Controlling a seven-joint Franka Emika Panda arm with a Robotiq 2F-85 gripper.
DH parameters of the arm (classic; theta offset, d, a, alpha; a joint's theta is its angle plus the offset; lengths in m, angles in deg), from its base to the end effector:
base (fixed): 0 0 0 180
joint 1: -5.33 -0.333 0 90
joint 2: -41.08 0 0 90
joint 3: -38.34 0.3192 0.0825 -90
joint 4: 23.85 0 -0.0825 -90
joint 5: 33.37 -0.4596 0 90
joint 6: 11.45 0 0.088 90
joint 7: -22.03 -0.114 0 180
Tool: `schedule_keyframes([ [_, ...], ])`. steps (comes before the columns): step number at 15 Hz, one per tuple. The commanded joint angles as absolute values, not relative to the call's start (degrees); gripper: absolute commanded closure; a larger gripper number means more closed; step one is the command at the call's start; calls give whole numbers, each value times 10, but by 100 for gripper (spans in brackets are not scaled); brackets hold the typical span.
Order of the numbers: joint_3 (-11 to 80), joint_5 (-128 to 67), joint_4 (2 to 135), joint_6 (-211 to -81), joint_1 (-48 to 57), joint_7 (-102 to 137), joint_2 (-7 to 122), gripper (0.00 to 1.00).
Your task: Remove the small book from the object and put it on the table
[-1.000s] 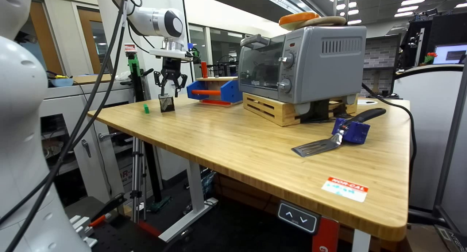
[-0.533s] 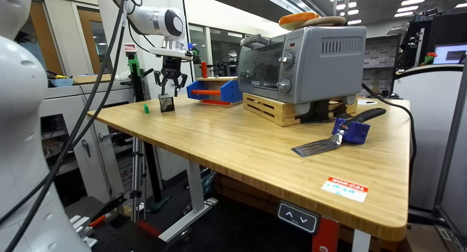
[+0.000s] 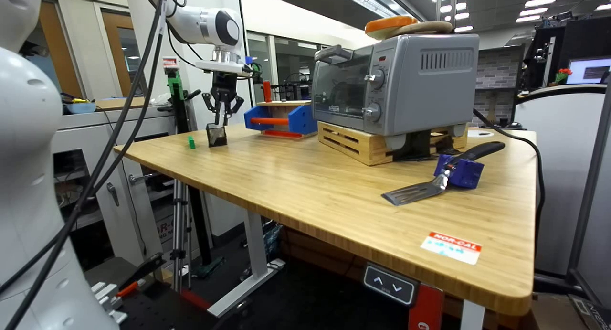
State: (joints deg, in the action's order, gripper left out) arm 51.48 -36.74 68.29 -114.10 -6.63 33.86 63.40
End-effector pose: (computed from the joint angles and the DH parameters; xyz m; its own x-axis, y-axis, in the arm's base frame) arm 0.6491 0.2944 0.3592 0.7955 0.5834 -0.1635 0.5581 -0.8107 -0.1770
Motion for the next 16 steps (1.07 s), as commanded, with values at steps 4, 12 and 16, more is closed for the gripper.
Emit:
schedule_keyframes([
  [4, 510, -367, 655, -1107, -70, 333, 647, 97],
  [12, 509, -361, 645, -1101, -72, 332, 649, 96],
  [16, 508, -340, 645, -1112, -80, 326, 636, 96],
])
